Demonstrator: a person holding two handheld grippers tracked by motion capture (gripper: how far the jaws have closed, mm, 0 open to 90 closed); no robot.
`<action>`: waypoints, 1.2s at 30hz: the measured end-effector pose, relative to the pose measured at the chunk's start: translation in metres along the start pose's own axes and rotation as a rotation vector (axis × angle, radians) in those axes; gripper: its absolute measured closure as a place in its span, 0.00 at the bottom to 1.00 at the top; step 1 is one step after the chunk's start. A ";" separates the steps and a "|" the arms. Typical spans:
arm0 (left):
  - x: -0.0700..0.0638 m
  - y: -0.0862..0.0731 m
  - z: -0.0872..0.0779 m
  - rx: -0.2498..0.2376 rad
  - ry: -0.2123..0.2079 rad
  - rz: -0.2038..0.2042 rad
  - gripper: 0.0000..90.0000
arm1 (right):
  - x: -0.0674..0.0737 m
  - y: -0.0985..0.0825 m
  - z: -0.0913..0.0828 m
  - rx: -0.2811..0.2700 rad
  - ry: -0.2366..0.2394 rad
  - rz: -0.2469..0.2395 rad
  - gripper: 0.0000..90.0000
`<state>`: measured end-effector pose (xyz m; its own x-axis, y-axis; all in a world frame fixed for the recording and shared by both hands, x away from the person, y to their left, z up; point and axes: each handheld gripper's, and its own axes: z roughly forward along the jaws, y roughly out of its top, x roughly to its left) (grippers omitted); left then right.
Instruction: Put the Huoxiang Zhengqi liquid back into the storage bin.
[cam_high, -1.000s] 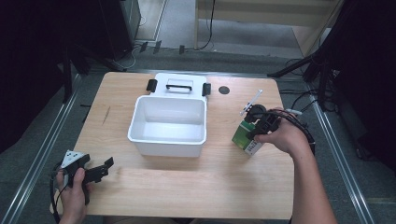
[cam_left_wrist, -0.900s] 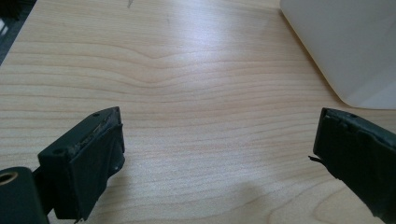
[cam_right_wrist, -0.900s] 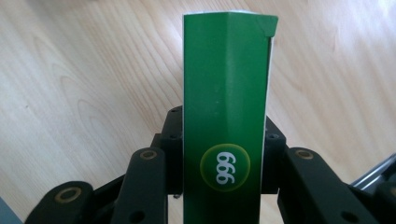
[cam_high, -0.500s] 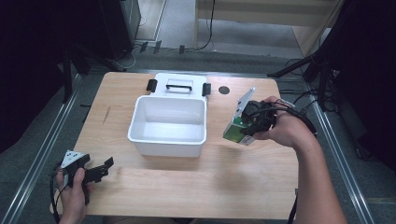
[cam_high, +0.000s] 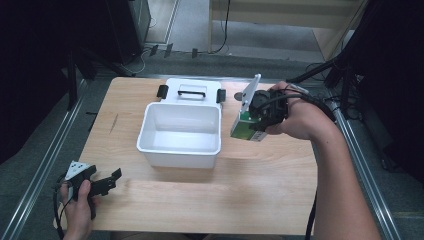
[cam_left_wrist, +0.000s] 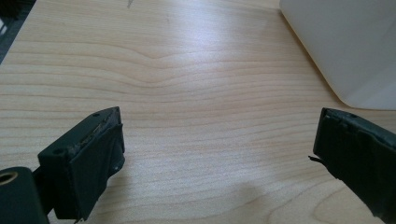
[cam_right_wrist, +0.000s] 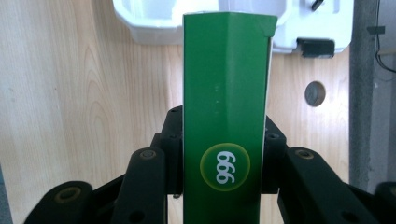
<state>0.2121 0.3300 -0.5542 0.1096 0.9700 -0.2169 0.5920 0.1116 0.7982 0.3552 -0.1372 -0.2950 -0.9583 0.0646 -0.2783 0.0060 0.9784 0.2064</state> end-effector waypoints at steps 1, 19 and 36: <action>0.000 0.000 0.000 0.000 0.000 0.000 0.03 | -0.001 0.003 -0.002 0.000 -0.001 -0.003 0.72; 0.000 0.000 0.000 -0.001 -0.002 -0.001 0.03 | -0.011 0.051 -0.024 -0.030 -0.016 -0.047 0.72; 0.000 0.000 0.000 -0.002 -0.002 0.000 0.03 | -0.012 0.092 -0.012 -0.029 0.006 -0.069 0.72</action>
<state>0.2122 0.3299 -0.5542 0.1107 0.9696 -0.2182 0.5901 0.1125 0.7995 0.3637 -0.0502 -0.2619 -0.9578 -0.0039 -0.2873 -0.0682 0.9744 0.2141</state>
